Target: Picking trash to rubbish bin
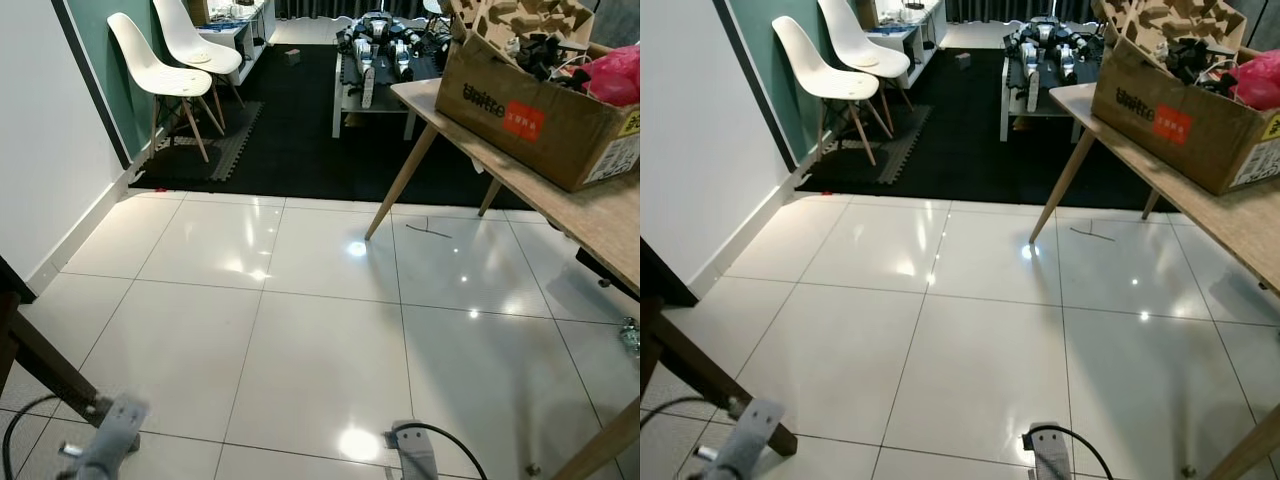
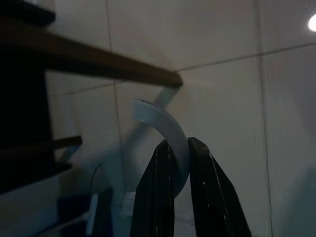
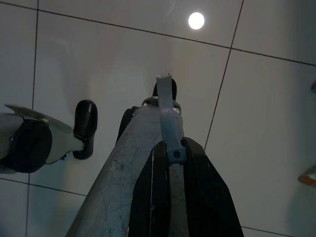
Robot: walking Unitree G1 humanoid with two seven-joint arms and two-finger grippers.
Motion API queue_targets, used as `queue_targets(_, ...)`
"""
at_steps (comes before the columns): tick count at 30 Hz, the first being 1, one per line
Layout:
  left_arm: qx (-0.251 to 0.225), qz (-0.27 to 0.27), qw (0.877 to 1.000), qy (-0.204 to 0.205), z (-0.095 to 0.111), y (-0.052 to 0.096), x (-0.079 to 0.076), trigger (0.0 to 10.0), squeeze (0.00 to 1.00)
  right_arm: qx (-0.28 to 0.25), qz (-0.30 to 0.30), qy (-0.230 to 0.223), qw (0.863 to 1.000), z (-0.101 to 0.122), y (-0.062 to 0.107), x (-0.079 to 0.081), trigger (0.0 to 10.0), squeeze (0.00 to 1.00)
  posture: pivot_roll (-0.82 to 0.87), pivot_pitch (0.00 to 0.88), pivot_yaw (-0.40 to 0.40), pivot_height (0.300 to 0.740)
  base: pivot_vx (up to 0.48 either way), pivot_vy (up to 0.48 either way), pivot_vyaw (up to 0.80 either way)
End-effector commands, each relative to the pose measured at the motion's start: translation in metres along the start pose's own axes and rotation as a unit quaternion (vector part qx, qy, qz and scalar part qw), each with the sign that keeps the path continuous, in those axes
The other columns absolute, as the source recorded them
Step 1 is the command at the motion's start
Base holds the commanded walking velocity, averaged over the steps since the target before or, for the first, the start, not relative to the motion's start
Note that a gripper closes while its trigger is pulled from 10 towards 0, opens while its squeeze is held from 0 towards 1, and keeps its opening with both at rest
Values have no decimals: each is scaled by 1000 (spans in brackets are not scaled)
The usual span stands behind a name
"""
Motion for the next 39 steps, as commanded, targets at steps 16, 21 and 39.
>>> queue_targets(16,45,-89,984,145,-20,9,-70,10000,0,-11,-11,22,1000,11,0,-17,10000,0,184,59,-42,740,0,0,-400)
queue_targets(21,46,-94,976,192,-21,10,-77,10000,0,-9,-11,39,999,12,0,-21,10000,0,191,70,-62,740,0,0,0)
queue_targets(39,37,-106,963,245,-22,13,-84,10000,0,-7,-2,58,998,11,0,-19,10000,0,197,80,-69,740,0,0,0)
Point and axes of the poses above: a point about 5 cm out from each wrist's last joint towards the gripper, its own y axis pointing back from the gripper into the wrist, its own z axis along the axis of the wrist's last joint, x = y × z, the point moved 2 cm from there along -y, pointing out of the wrist towards the gripper, and after that the axes turned 8 degrees about -y, right-handed, at the moved point
